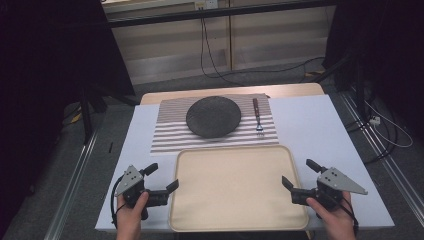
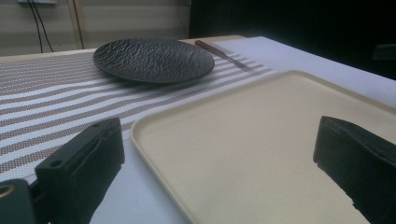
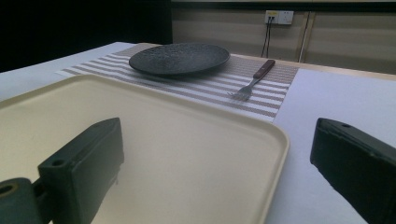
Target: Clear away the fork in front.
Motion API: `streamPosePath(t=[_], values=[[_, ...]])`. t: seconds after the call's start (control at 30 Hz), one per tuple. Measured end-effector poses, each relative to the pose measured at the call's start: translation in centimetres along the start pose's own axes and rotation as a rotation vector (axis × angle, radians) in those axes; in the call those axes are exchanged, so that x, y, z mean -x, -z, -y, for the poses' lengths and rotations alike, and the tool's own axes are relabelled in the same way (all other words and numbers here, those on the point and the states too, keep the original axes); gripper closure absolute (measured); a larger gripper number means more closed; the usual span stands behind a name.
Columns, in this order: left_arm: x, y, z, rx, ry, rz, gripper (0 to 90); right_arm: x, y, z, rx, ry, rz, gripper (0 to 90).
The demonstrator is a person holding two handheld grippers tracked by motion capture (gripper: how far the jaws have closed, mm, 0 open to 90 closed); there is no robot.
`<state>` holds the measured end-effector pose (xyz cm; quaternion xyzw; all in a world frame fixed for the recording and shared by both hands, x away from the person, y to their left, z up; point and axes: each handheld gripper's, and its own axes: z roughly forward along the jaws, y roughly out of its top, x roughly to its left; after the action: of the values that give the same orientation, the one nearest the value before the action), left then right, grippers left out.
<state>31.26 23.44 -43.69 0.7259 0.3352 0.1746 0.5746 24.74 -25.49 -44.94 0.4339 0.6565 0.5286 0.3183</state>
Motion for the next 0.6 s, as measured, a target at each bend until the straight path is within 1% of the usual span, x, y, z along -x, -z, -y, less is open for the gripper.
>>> streamPosePath(t=[0.2,0.23,0.33,0.37,0.47,0.53,0.57,0.6], values=[[-0.1,0.0,-0.1,-0.013,-0.011,-0.002,2.2,0.0,-0.7,-0.1,-0.006,0.0,-0.002,2.3],[-0.2,0.0,-0.1,-0.008,-0.009,-0.005,2.2,0.0,-0.7,-0.1,-0.006,0.0,-0.002,2.3],[-0.3,0.0,0.0,-0.009,-0.001,-0.005,2.2,0.4,-1.1,-0.4,-0.007,0.006,0.007,2.3],[-0.2,0.0,0.1,-0.013,0.001,-0.005,2.2,0.5,-1.2,-0.5,-0.007,-0.001,0.007,2.4],[-0.2,0.0,0.1,-0.022,-0.008,0.004,2.2,0.8,-1.6,-0.8,-0.02,-0.004,0.021,2.3],[-0.2,0.1,0.2,-0.021,-0.007,0.001,2.2,1.0,-1.9,-1.3,-0.025,0.008,0.026,2.3],[-0.2,0.1,0.2,-0.02,-0.003,-0.002,2.2,1.2,-2.4,-1.7,-0.029,0.02,0.022,2.4],[-0.1,0.1,0.2,-0.021,-0.003,-0.005,2.2,1.2,-2.4,-1.7,-0.029,0.02,0.022,2.4]])
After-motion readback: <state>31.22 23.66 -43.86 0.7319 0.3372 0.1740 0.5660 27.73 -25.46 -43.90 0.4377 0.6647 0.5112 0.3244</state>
